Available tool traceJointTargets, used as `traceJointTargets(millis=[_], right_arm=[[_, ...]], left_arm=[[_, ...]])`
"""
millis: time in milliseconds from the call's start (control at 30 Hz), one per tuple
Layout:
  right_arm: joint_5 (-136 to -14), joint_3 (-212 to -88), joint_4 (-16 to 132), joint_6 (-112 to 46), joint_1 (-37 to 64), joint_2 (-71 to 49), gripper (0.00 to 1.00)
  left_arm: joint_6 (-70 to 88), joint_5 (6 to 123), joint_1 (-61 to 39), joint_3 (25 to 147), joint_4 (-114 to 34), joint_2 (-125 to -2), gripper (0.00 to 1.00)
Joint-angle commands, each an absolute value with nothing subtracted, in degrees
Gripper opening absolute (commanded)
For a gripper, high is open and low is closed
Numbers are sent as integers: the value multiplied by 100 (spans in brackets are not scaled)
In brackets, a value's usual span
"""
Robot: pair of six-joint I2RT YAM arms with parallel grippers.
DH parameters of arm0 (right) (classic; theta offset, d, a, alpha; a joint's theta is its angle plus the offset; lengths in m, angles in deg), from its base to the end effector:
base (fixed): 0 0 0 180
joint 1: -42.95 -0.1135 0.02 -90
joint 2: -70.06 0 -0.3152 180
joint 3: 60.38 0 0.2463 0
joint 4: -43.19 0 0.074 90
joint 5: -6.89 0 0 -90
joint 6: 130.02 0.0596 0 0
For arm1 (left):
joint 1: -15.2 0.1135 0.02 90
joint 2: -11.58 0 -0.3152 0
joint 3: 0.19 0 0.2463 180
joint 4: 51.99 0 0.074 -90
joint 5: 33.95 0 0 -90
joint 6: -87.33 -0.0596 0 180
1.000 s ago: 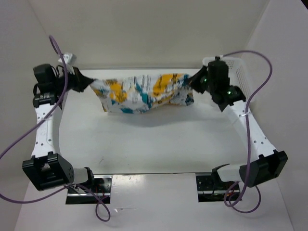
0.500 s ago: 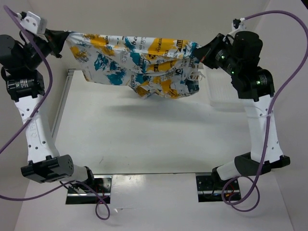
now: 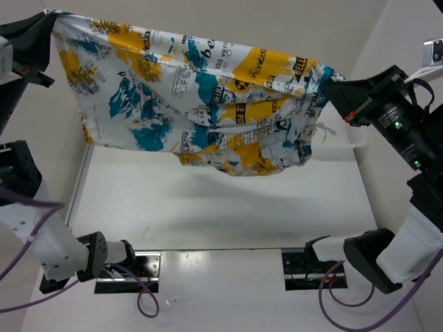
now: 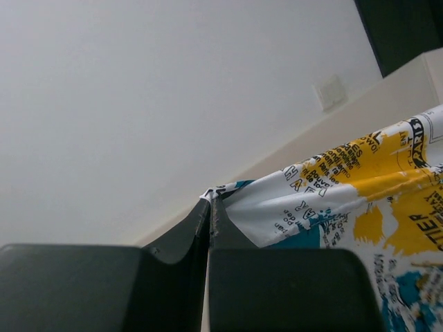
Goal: Fold and stack the shorts
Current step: Fold the shorts
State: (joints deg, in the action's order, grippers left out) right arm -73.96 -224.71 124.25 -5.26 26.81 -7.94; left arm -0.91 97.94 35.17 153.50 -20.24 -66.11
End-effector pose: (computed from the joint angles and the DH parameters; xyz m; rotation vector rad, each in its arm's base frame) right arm 0.0958 0.0376 0.6798 0.1151 1.5325 0.8320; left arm 0.1049 -0.0042 0.7430 0.5331 0.8750 -0.0022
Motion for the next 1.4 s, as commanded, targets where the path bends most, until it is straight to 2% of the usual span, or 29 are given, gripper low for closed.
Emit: traceJointTargets(millis=[0,133,167,267,367,533,800,1033,1200,1367], right_arm=[[-7661,-22188,13103,-540,2766,-668,0],[-7722,-20802,12691,-417,2766,-54,0],[-7669,-19998,12333,-364,2766,70,0],[-7617,-18616,11586,-240,2766,343,0],[-7616,-17656,11162,-240,2766,230,0],[-7563,-16730,9923,-319,2906,-516,0],[-7467,-17158,9131,-566,3020,-3273,0],[-7353,-19212,9507,-706,3020,-5085,0],[-7125,-19823,9789,-768,3020,-5651,0],[-6993,-19156,9579,-768,3020,-5089,0]], left_arm=[[-267,8962,3700,15532,-1899,-6823,0],[-267,9023,3700,15498,-1794,-6876,0],[-267,9076,3700,15375,-1794,-6876,0],[-267,9225,3700,14638,-1899,-6928,0],[-267,9279,3700,13724,-2293,-6989,0],[-267,9463,3700,13019,-2611,-7560,0],[-267,9472,3700,12352,-2813,-8853,0],[-267,9629,3648,11596,-3191,-9152,0],[-267,9823,3595,10639,-3314,-8705,0],[-267,10025,3595,9373,-3244,-7659,0]])
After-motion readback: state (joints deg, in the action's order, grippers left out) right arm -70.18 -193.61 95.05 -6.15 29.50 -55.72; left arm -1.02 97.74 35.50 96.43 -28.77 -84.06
